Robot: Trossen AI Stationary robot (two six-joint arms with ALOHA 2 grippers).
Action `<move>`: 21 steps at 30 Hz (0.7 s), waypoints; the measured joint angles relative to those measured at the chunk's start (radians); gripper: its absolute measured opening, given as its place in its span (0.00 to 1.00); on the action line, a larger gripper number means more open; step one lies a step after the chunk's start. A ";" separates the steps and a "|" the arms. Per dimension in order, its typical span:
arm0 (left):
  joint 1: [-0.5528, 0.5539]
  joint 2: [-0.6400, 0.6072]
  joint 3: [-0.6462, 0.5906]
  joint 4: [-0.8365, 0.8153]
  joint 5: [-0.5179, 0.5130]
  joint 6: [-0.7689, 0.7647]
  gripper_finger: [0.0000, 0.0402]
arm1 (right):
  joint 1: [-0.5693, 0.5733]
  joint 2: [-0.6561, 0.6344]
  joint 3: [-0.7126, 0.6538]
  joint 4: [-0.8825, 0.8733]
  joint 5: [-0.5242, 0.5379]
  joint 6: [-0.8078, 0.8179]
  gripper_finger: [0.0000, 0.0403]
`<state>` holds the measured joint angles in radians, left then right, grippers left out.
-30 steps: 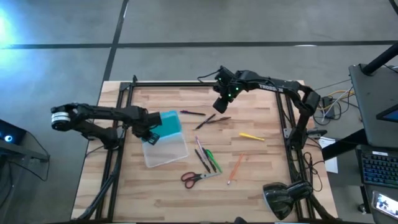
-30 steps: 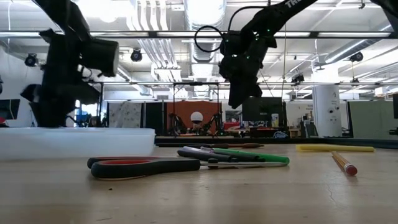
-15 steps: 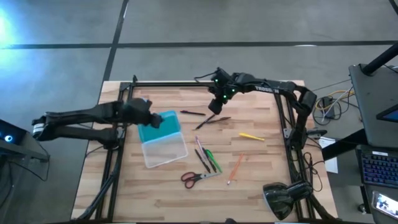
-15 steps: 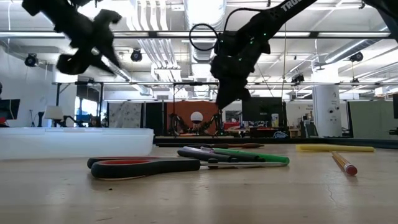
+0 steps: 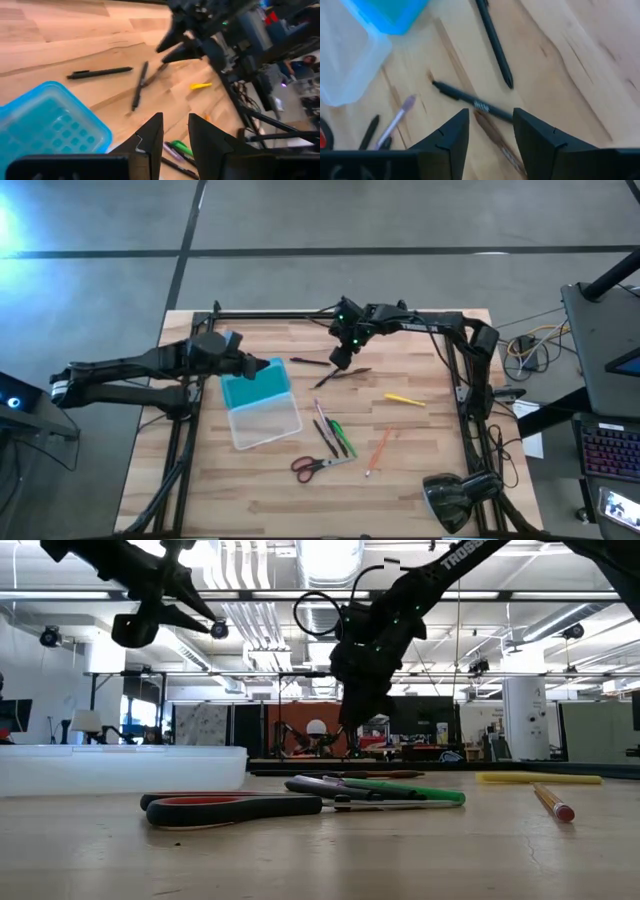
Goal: Pick & place school supplies into a supply box
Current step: Put the black pen into the blue supply box
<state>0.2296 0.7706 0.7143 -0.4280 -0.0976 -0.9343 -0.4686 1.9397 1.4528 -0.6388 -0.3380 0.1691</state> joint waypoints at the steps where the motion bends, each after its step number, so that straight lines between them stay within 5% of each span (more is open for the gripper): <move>1: 0.003 0.008 0.000 0.000 -0.019 -0.001 0.19 | 0.000 -0.003 0.000 -0.020 0.008 0.000 0.37; 5: 0.081 0.073 0.000 0.029 -0.026 0.000 0.19 | 0.000 -0.031 0.000 -0.096 0.036 -0.001 0.36; 12: 0.268 0.354 0.067 0.181 0.240 0.162 0.19 | 0.018 -0.123 -0.004 -0.183 0.140 0.010 0.30; 21: 0.317 0.770 0.380 -0.109 0.308 0.550 0.18 | 0.020 -0.276 -0.108 -0.217 0.248 0.123 0.23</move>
<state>0.5463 1.5407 1.0948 -0.5369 0.2107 -0.3839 -0.4485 1.6632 1.3446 -0.8559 -0.0898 0.2917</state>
